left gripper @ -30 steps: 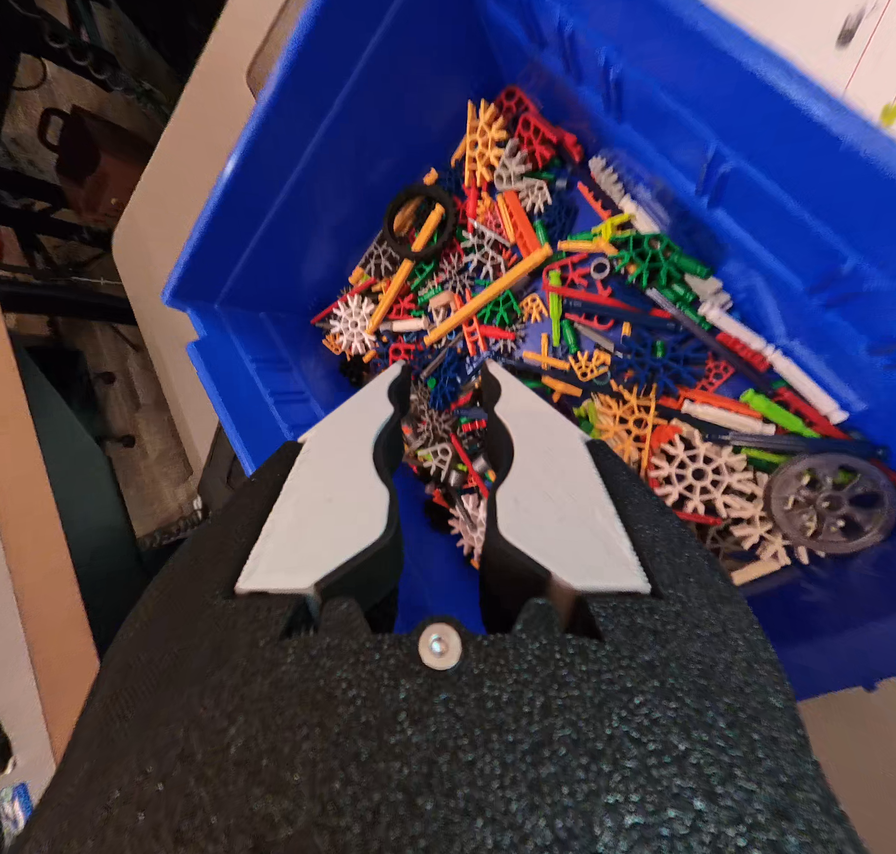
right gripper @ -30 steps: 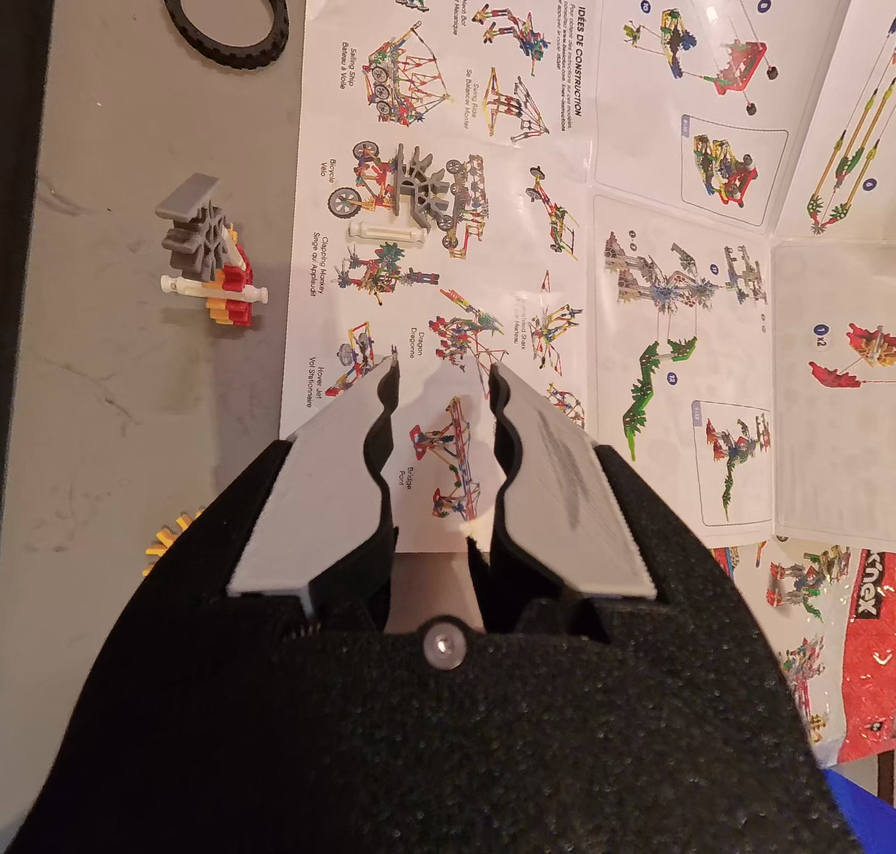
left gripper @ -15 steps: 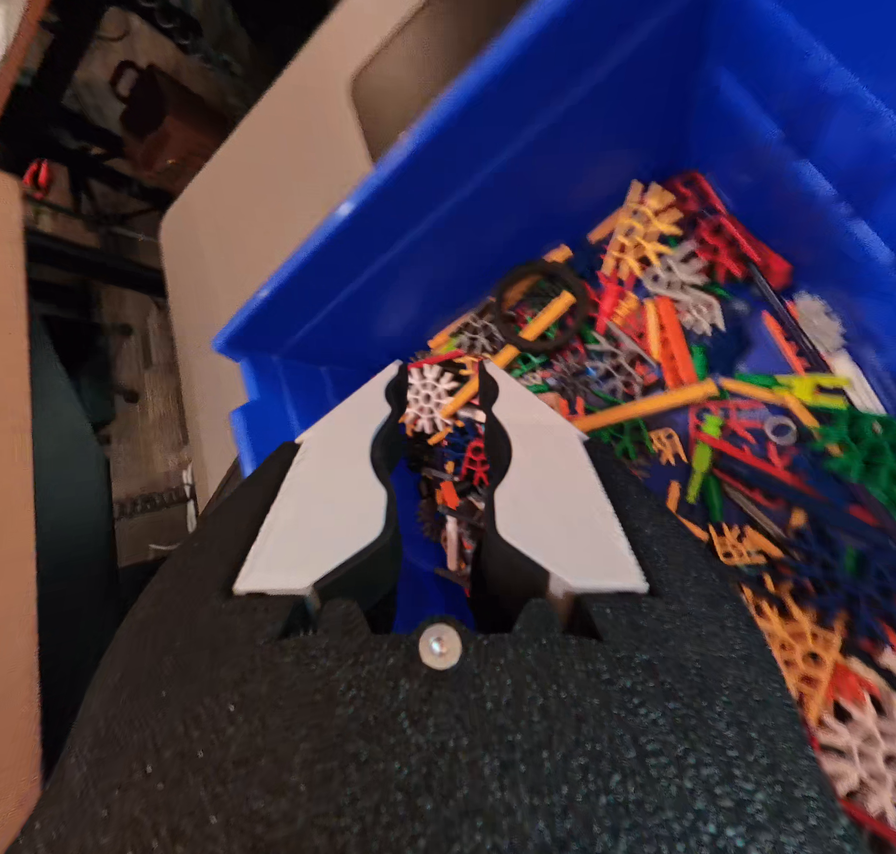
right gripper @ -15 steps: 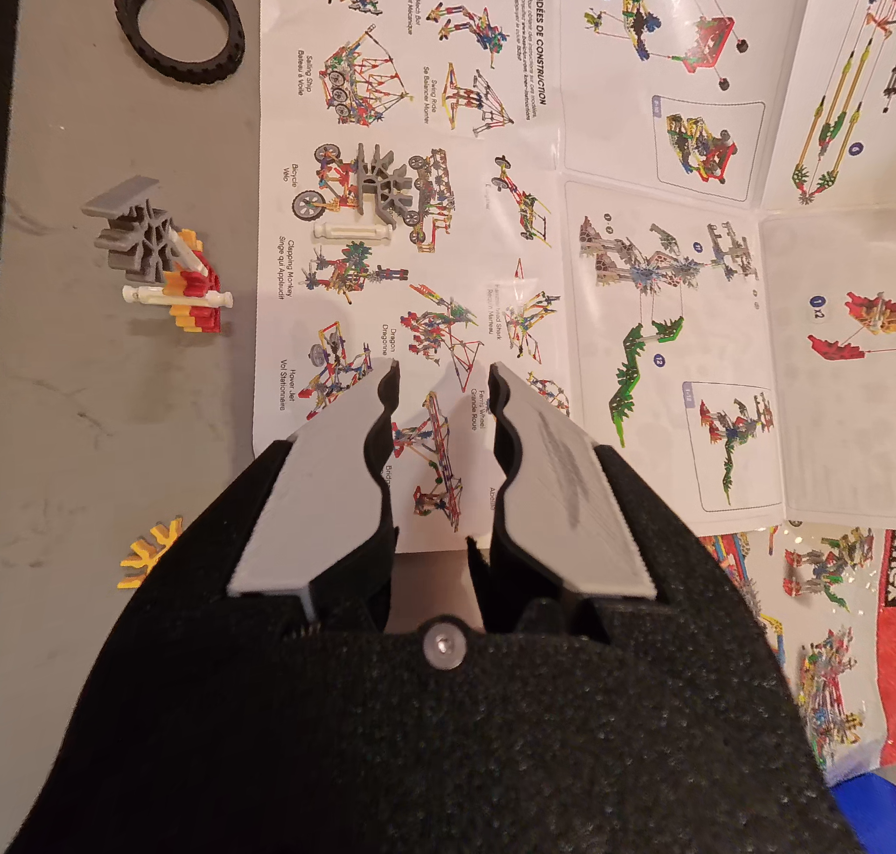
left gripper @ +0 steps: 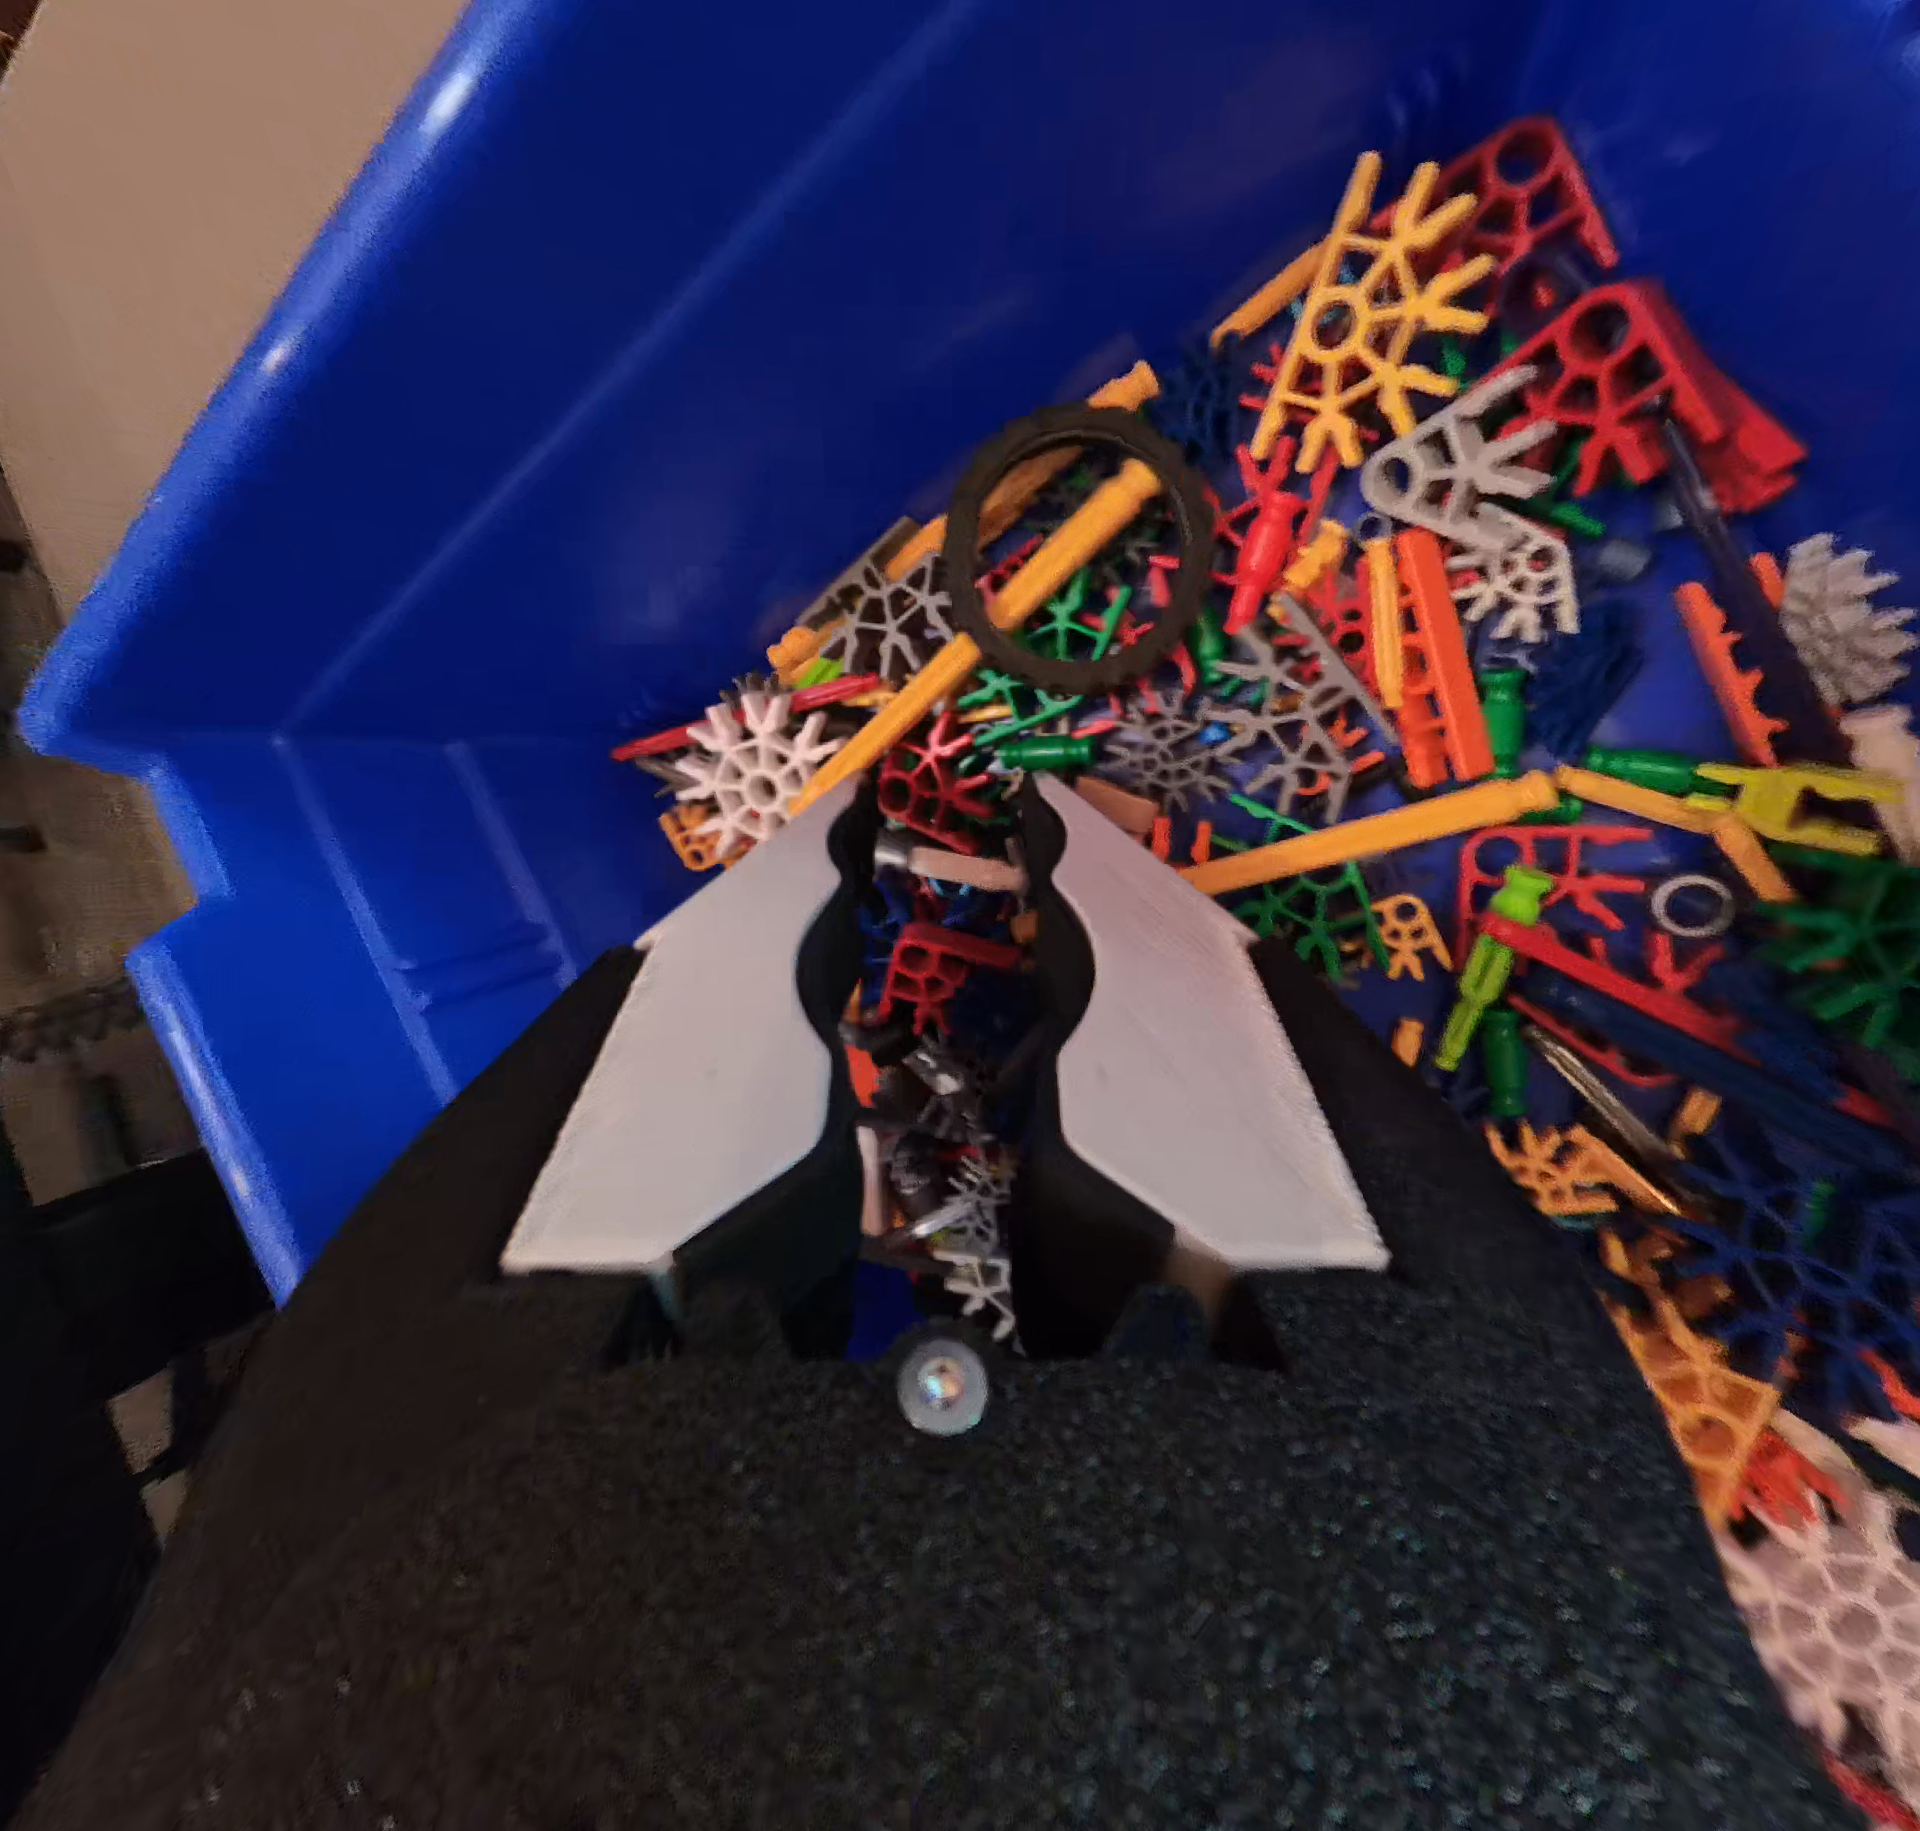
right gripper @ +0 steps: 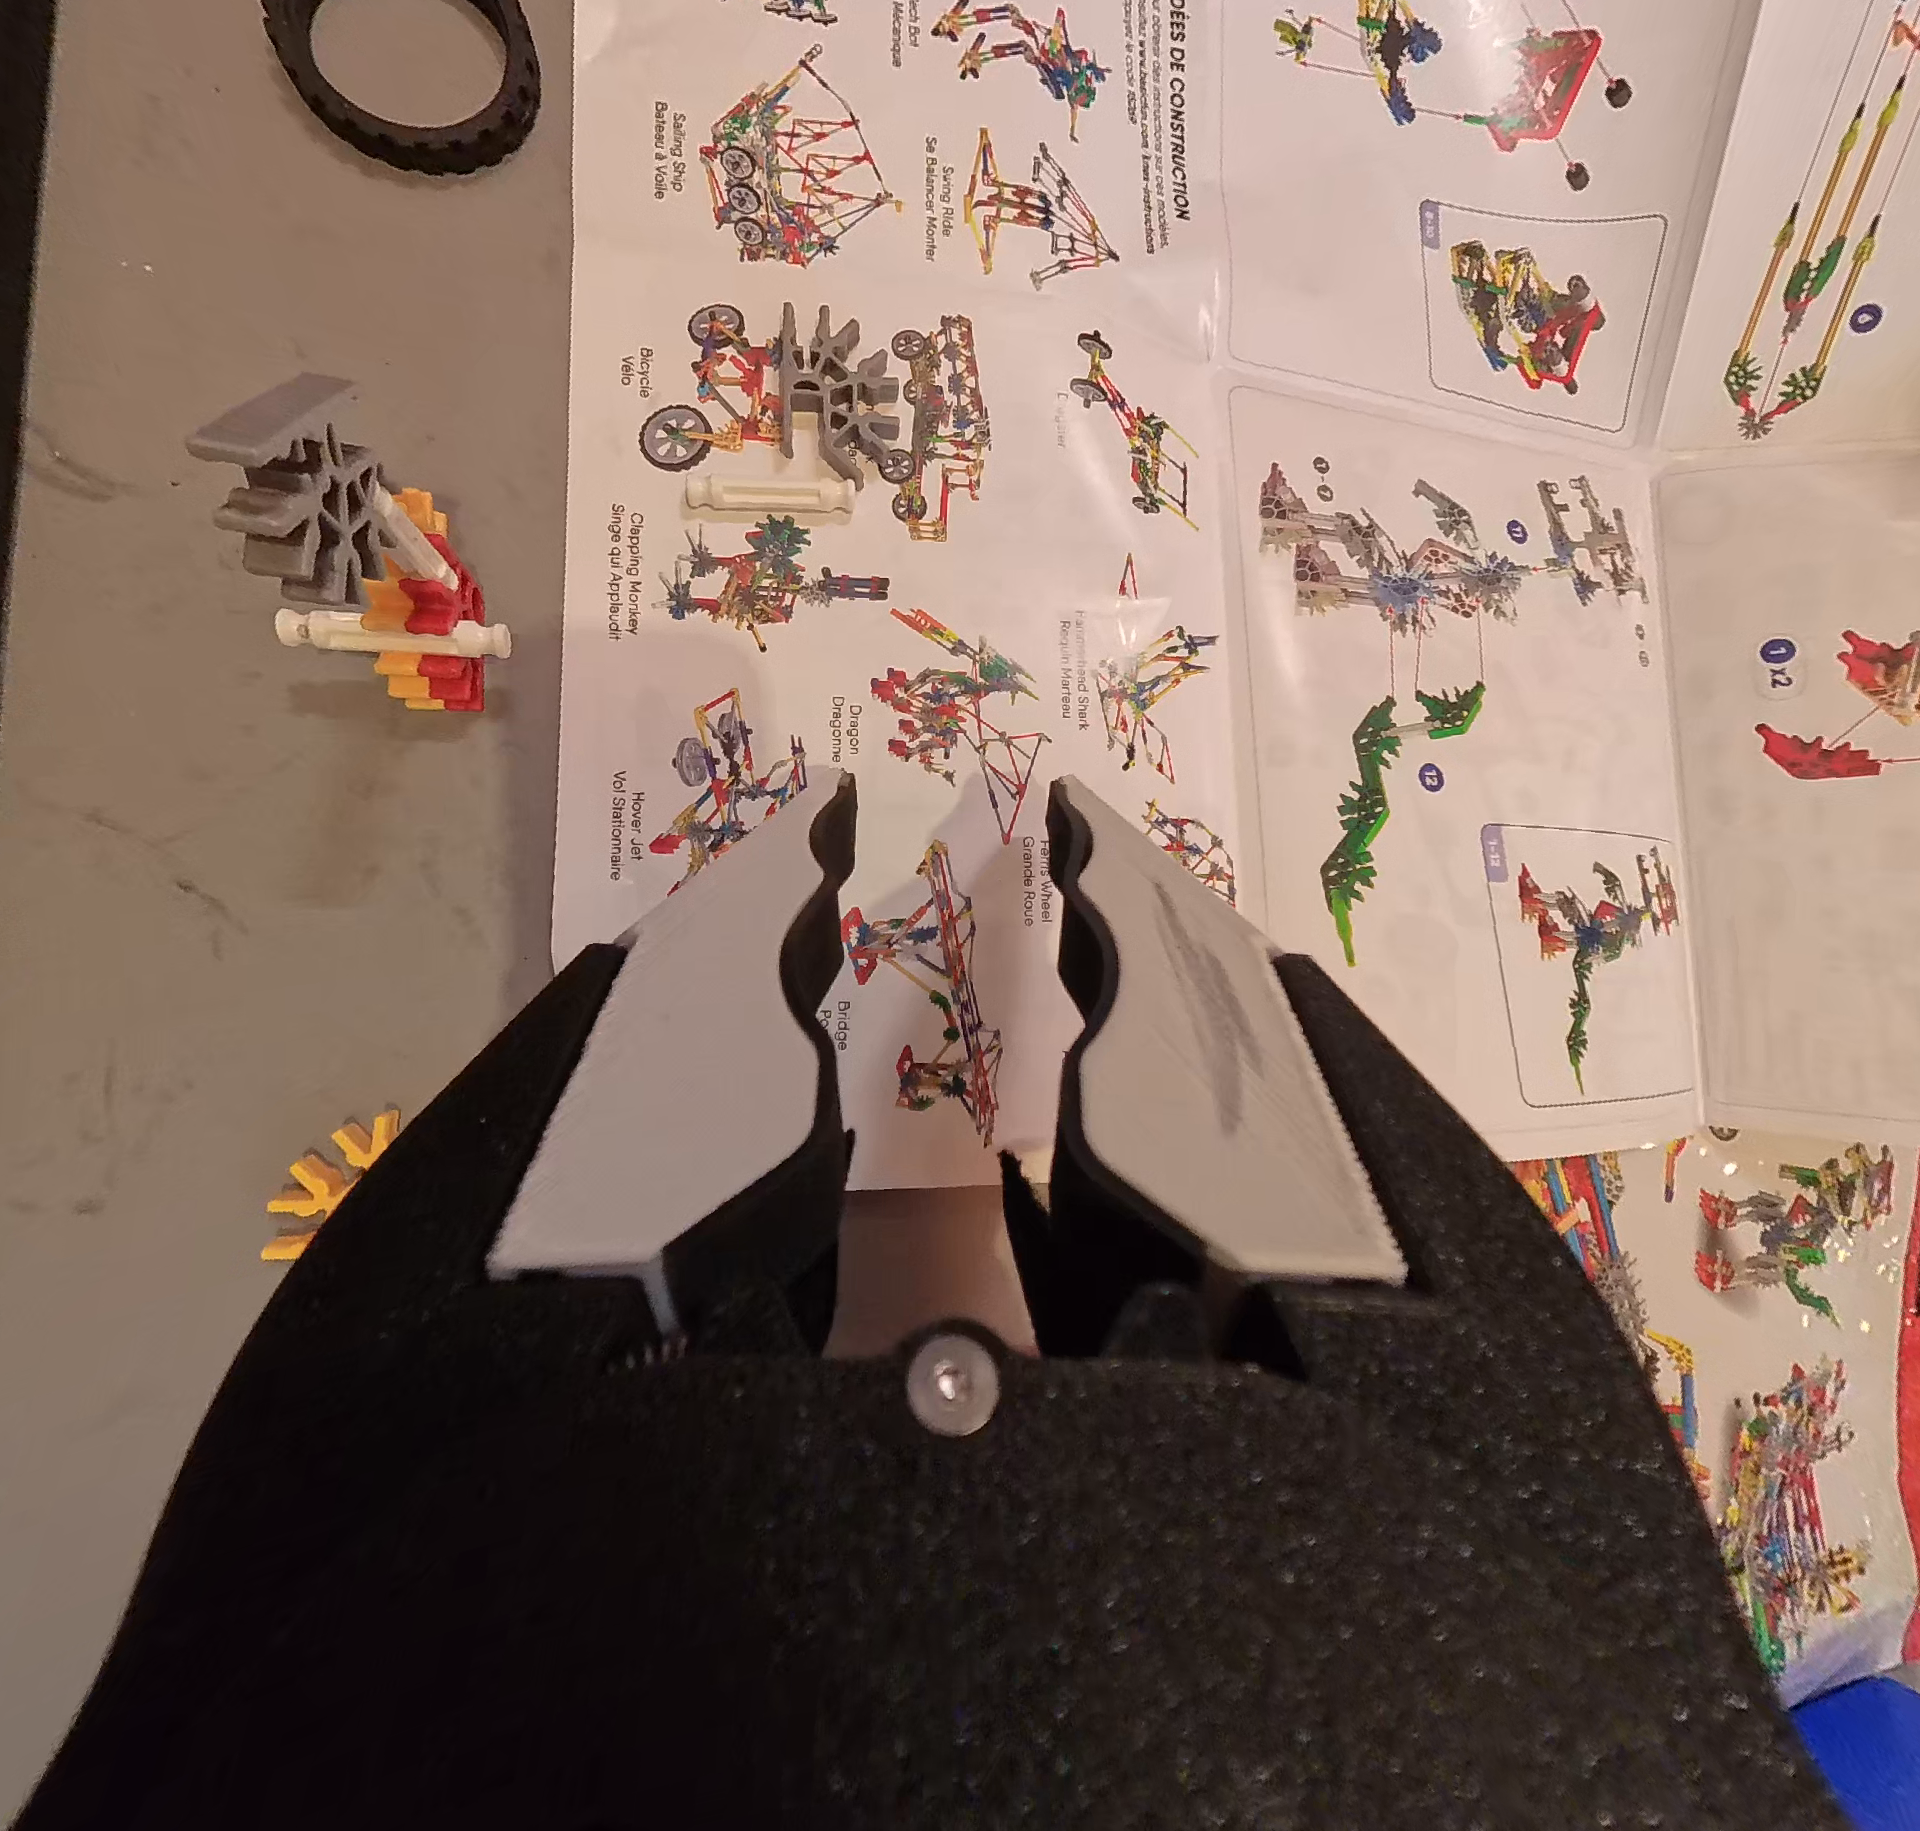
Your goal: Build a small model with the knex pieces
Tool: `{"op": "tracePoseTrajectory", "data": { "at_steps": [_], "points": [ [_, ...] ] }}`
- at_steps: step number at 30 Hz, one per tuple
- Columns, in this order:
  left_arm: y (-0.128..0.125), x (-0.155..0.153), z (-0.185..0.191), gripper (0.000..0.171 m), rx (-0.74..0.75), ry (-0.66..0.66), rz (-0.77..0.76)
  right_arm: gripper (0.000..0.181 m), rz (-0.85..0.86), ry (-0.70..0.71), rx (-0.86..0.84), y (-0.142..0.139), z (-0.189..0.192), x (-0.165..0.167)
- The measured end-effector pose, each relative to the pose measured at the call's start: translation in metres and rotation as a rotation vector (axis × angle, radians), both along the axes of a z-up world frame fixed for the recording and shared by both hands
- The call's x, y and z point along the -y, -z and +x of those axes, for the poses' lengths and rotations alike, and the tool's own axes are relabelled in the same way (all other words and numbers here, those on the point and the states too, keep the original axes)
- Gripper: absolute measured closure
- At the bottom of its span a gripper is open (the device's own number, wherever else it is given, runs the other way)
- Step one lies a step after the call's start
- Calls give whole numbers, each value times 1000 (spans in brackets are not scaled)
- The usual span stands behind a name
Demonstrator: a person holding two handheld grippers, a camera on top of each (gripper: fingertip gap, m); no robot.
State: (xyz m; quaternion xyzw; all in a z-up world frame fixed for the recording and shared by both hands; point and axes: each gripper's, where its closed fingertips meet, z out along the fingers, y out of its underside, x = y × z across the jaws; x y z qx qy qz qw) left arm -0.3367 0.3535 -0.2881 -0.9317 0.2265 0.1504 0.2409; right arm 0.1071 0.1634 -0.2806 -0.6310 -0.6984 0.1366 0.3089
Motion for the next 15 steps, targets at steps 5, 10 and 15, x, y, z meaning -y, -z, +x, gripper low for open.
{"op": "tracePoseTrajectory", "data": {
  "at_steps": [5,10,15],
  "points": [
    [0,-6,-3,146,3,-5,30,145,2,0,-1,-1,0,0],
    [2,-6,-8,158,-34,-6,36,145,4,-1,-3,-1,-1,0],
    [-6,-5,-6,166,-19,2,55,145,9,-1,-8,-4,0,0]
  ]
}}
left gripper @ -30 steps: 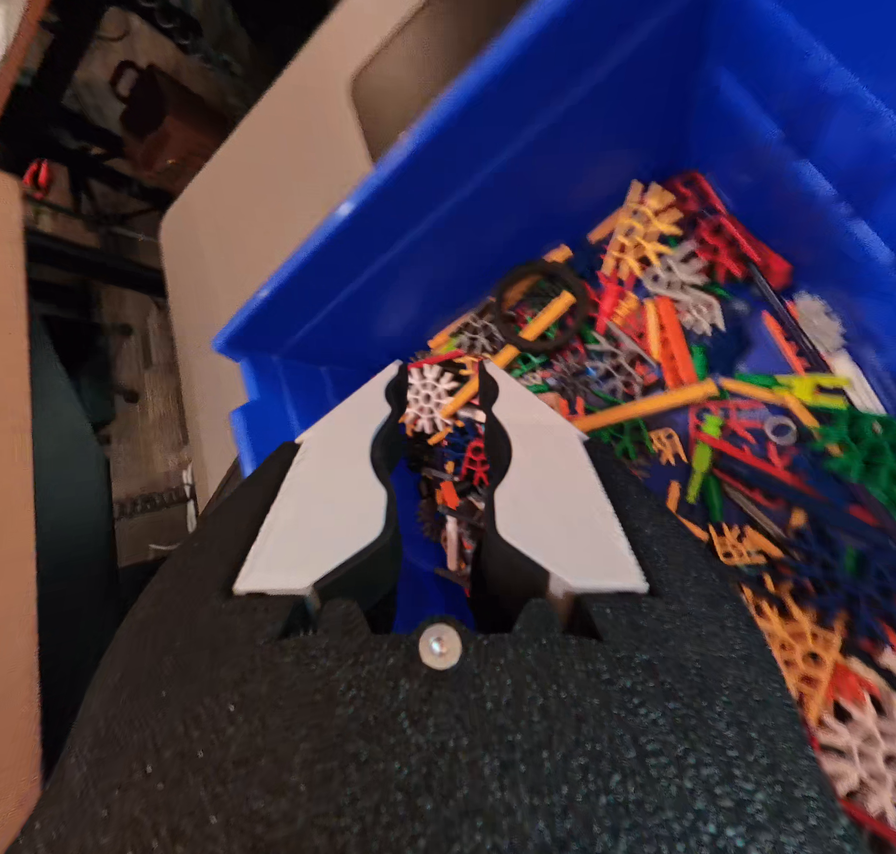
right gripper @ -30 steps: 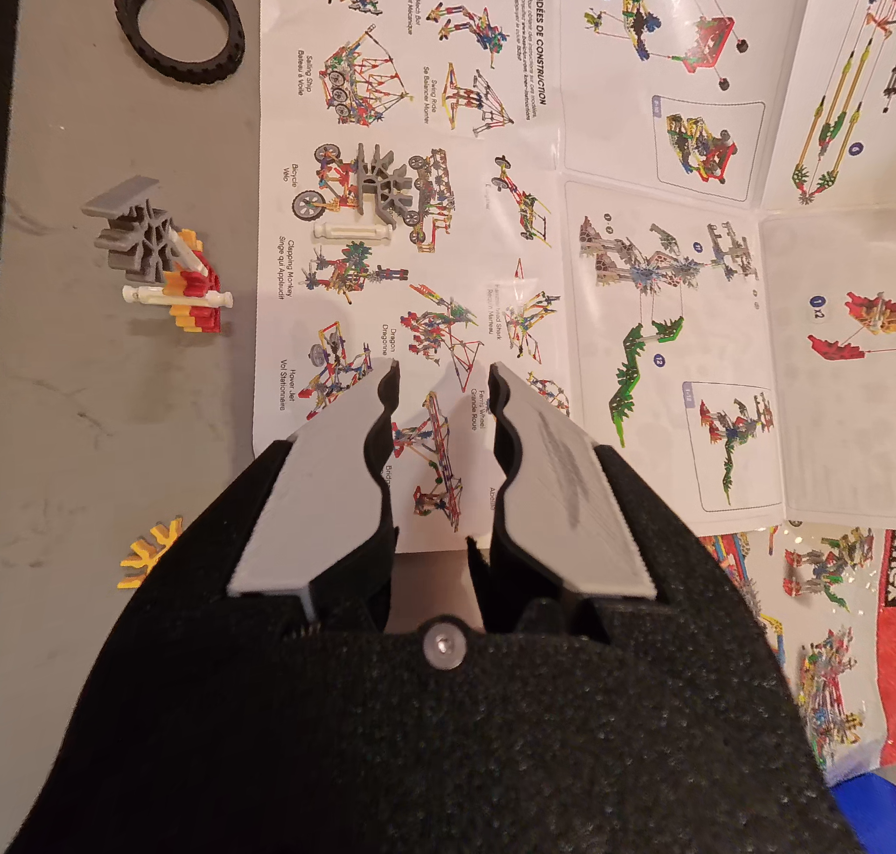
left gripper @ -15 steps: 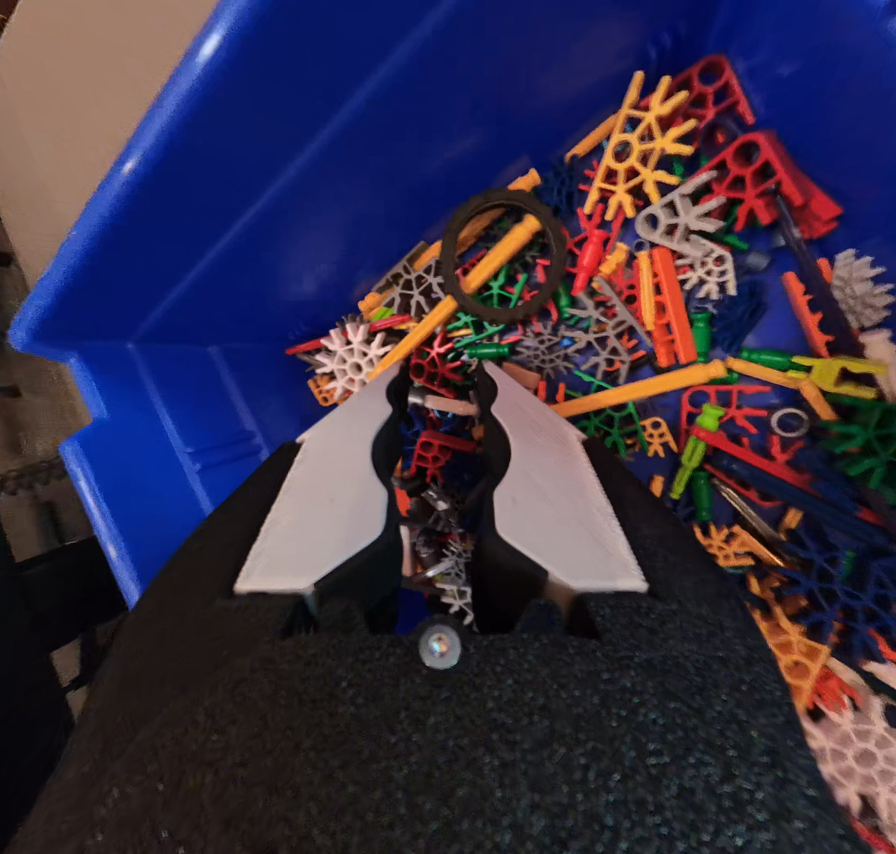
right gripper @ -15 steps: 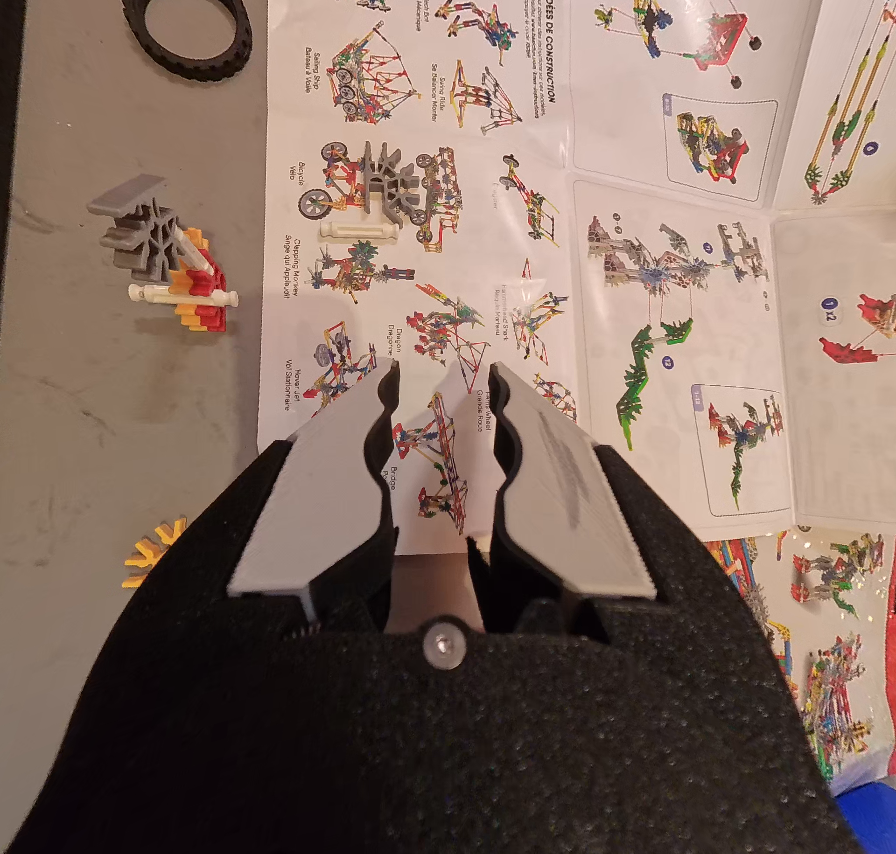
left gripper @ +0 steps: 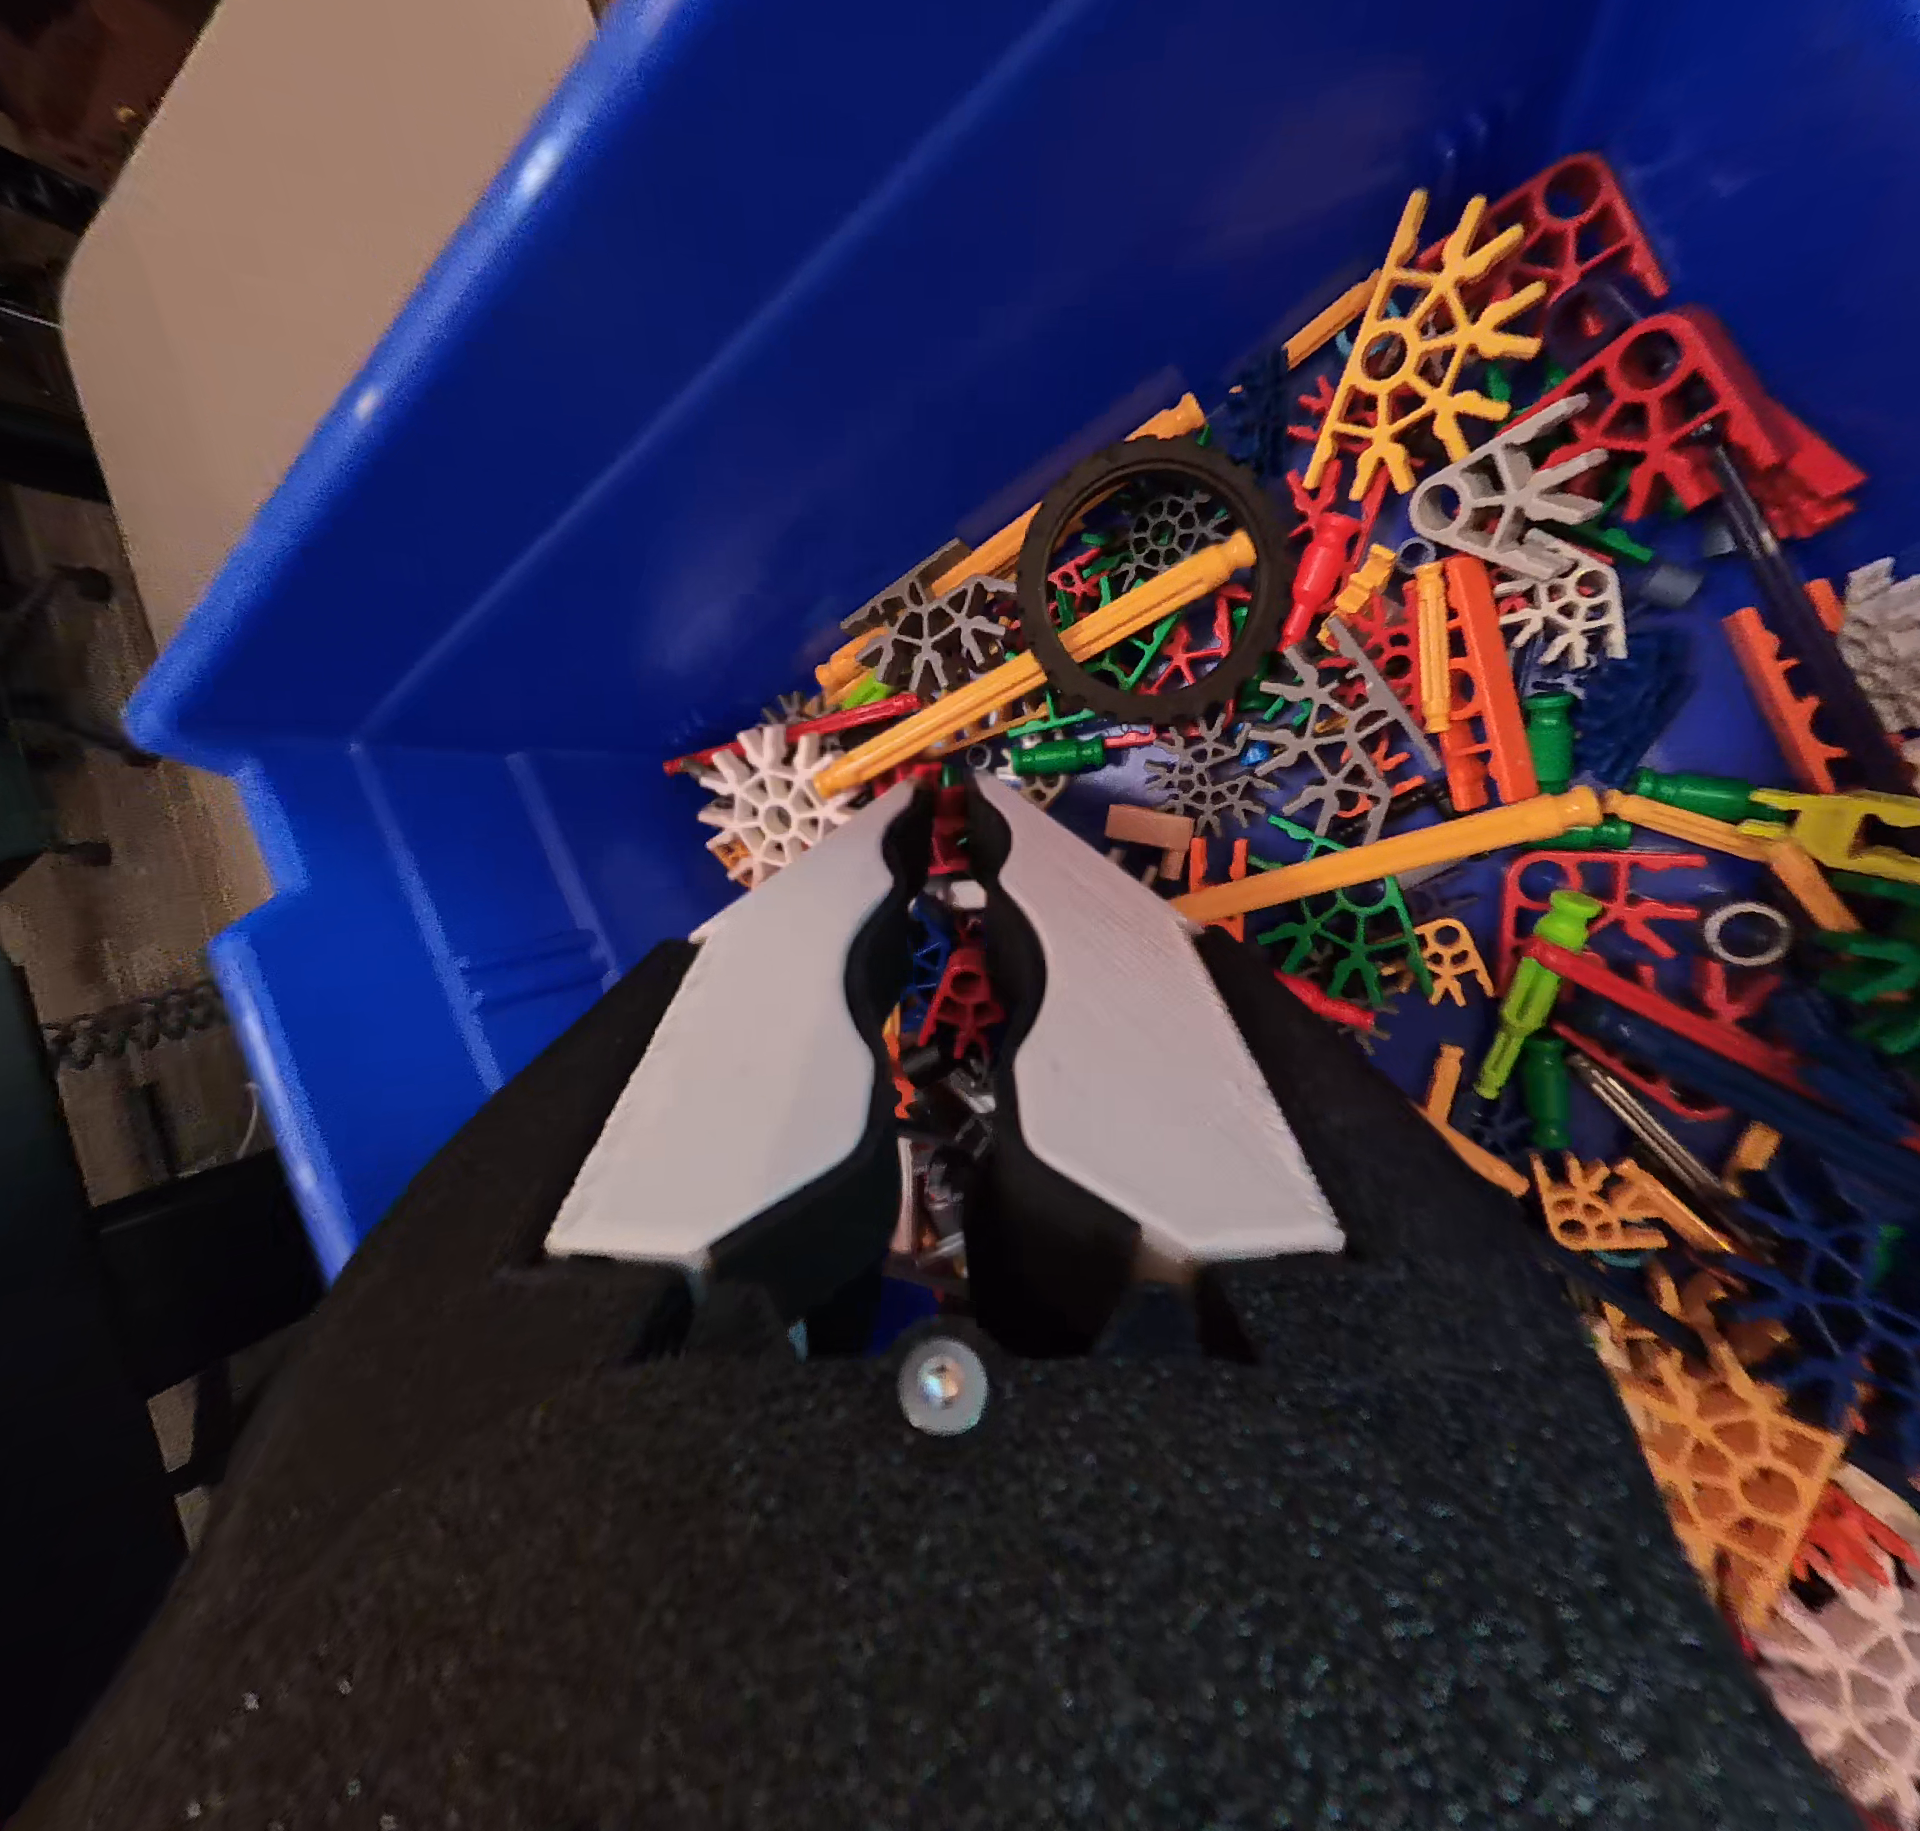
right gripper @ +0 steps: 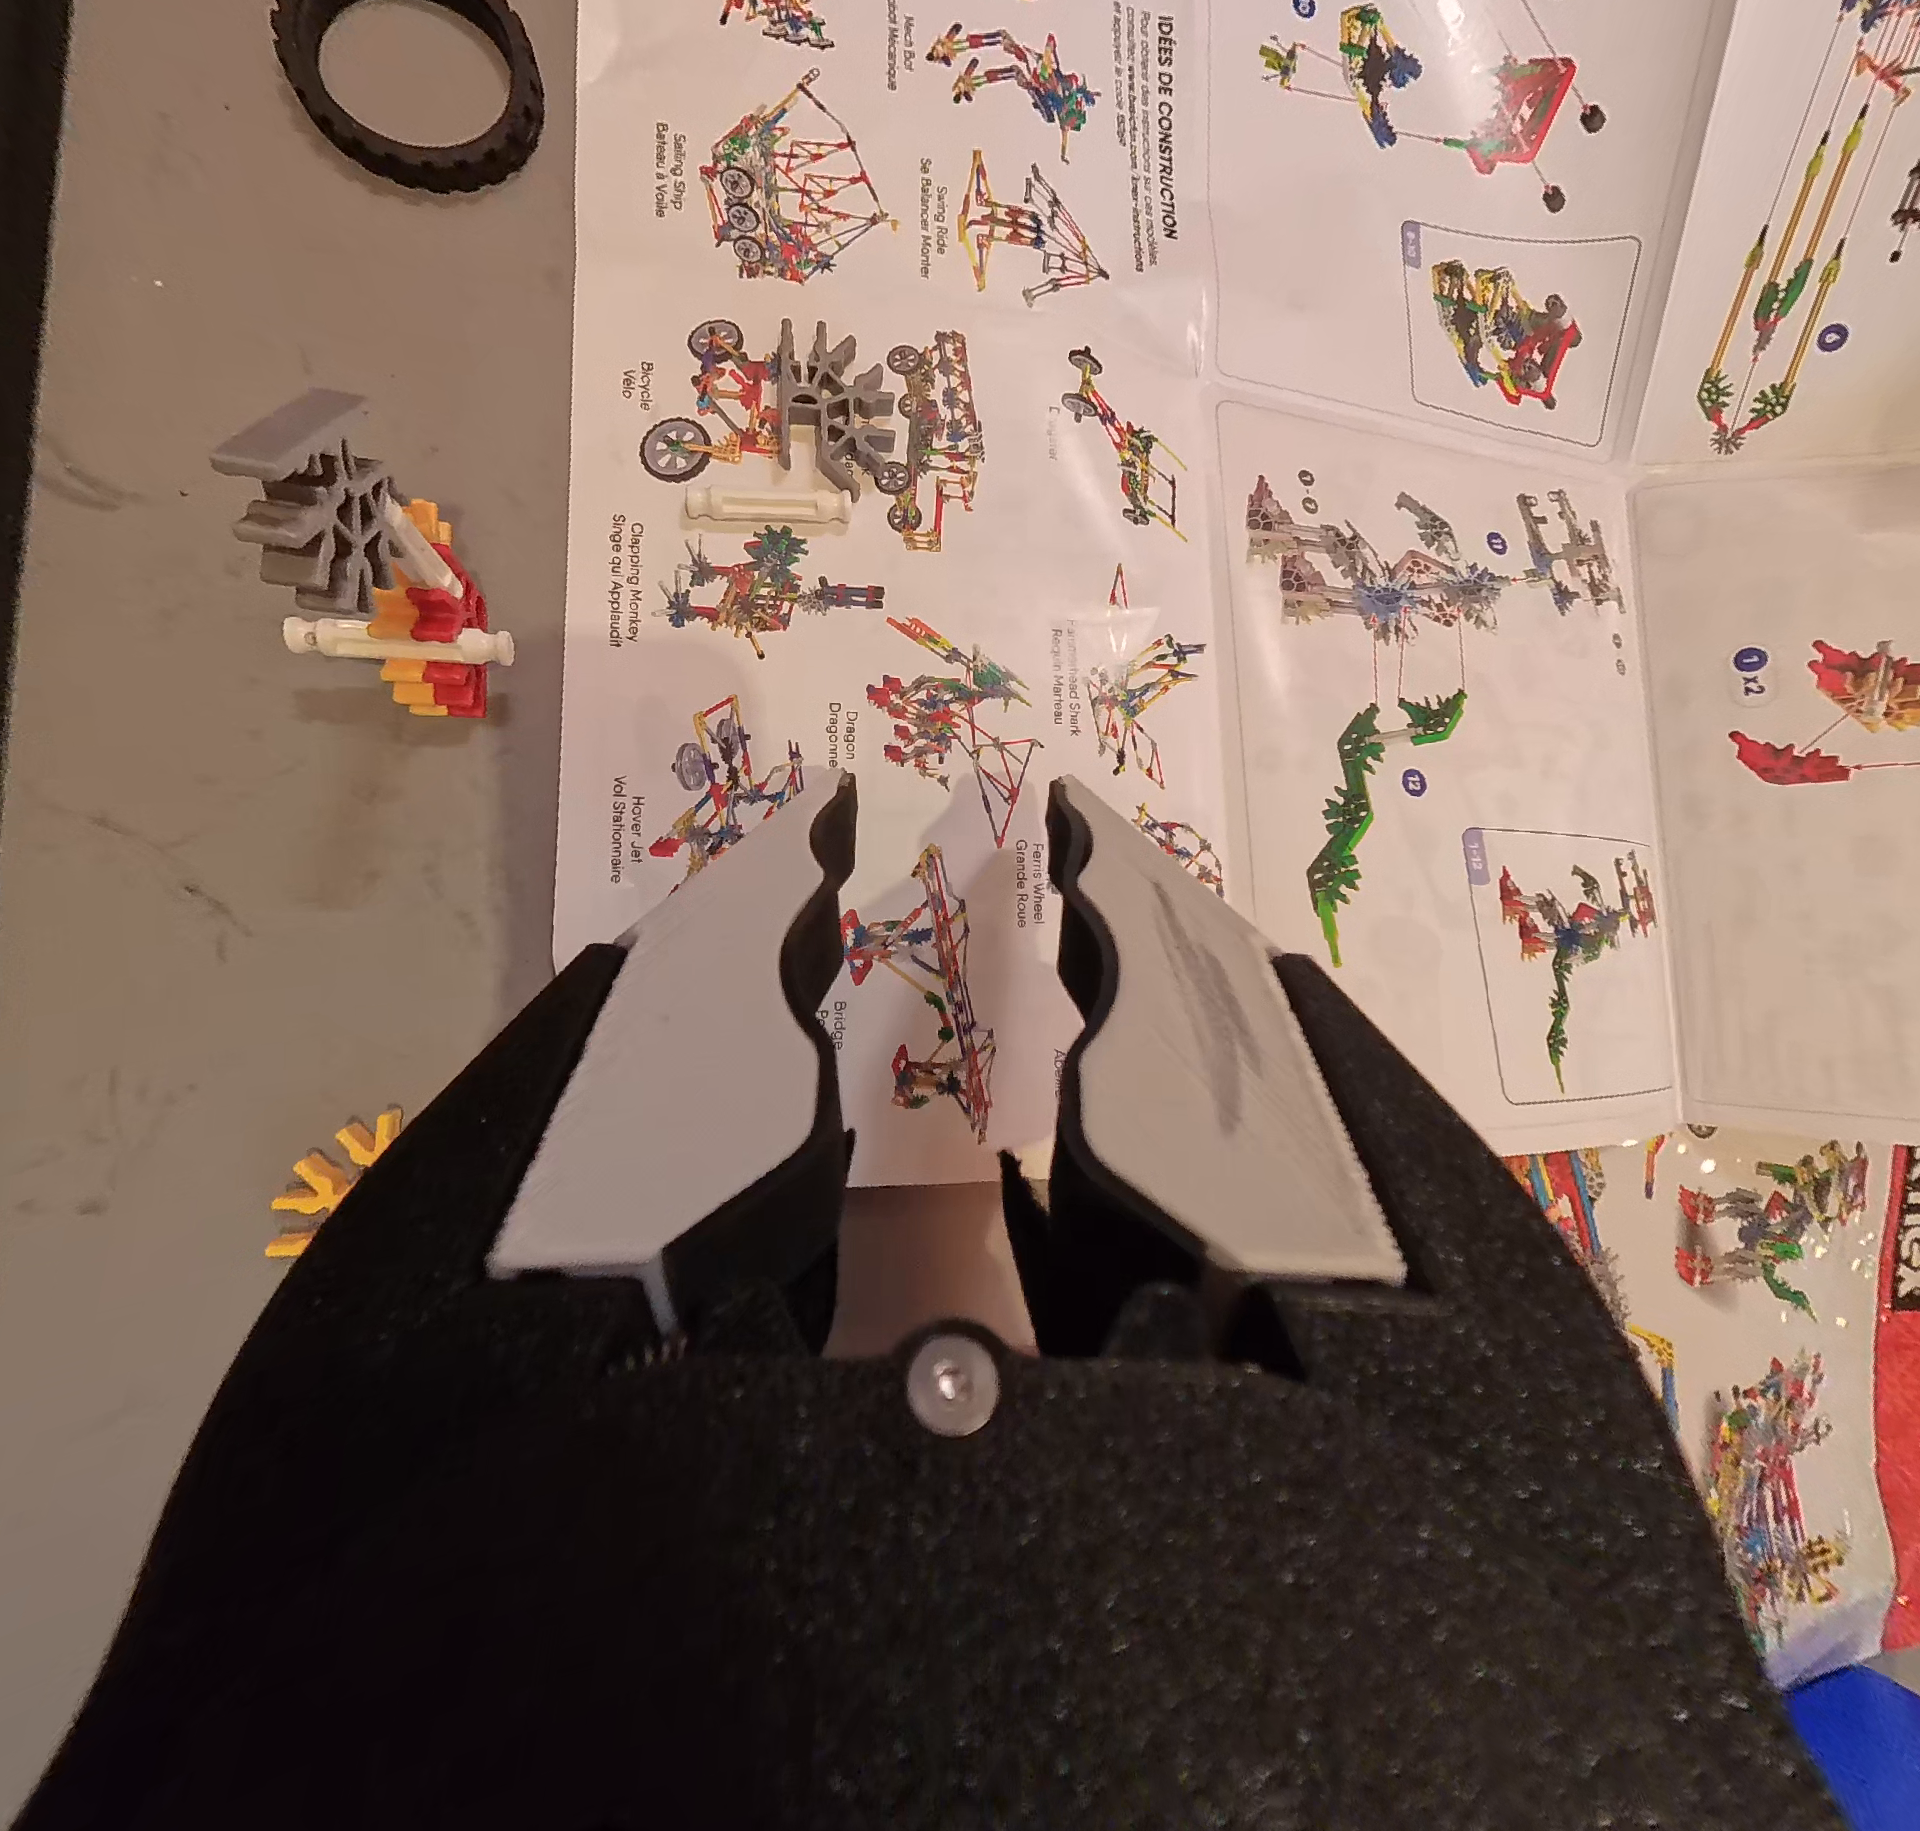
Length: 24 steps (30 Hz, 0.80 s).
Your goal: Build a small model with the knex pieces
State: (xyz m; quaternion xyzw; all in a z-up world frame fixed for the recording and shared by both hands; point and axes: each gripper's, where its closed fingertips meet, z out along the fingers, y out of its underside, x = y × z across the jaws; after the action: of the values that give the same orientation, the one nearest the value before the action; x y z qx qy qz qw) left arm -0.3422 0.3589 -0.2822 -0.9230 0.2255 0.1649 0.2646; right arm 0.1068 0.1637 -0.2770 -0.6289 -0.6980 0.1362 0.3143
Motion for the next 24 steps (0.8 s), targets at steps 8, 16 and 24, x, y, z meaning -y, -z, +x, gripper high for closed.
{"op": "tracePoseTrajectory", "data": {
  "at_steps": [8,16,24],
  "points": [
    [-40,4,23,171,236,40,88,145,3,-4,-5,-2,0,0],
    [-95,15,85,171,580,212,186,145,4,0,-33,-9,-3,0],
    [-161,72,230,171,701,688,252,145,-58,70,-205,-41,-9,-8]
  ]
}}
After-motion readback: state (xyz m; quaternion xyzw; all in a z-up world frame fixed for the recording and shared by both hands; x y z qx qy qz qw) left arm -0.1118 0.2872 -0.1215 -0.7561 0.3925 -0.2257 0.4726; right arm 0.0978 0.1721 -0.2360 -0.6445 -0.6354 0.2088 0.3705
